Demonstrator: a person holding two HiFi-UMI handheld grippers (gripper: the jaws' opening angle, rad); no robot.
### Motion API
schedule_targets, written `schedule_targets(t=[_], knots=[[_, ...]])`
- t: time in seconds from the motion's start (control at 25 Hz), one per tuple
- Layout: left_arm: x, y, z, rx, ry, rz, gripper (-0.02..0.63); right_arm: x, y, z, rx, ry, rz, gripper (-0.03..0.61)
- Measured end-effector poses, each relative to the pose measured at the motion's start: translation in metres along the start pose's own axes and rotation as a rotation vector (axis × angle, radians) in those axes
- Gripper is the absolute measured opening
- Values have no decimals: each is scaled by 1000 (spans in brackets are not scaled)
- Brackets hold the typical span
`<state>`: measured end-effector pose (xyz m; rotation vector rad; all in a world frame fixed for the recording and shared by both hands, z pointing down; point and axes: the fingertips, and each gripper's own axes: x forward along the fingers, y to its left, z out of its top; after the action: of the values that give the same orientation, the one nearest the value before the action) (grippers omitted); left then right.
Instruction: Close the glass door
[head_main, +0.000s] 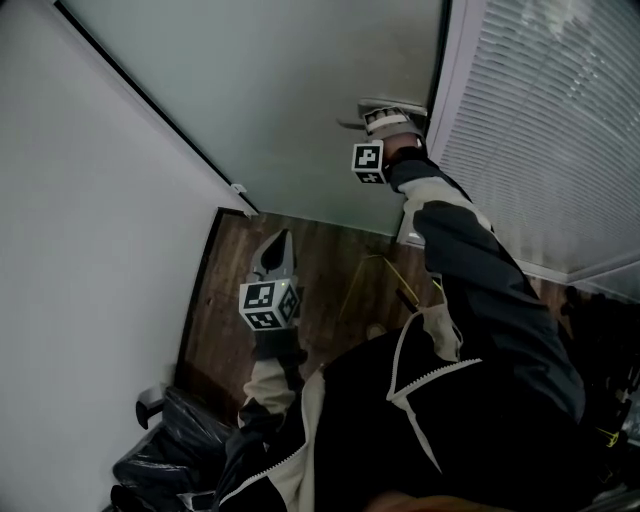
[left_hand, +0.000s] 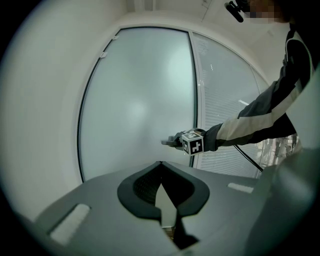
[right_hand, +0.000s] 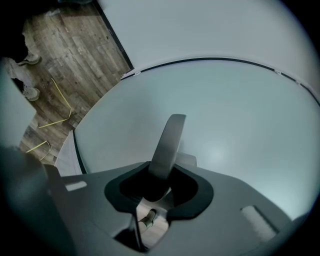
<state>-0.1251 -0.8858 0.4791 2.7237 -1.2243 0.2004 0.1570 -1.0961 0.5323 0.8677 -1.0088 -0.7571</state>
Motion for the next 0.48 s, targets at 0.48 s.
schedule_targets(t=[0.48], knots=[[-3, 8, -2, -32, -15, -3, 3, -35, -14, 5, 249, -96, -3, 267]])
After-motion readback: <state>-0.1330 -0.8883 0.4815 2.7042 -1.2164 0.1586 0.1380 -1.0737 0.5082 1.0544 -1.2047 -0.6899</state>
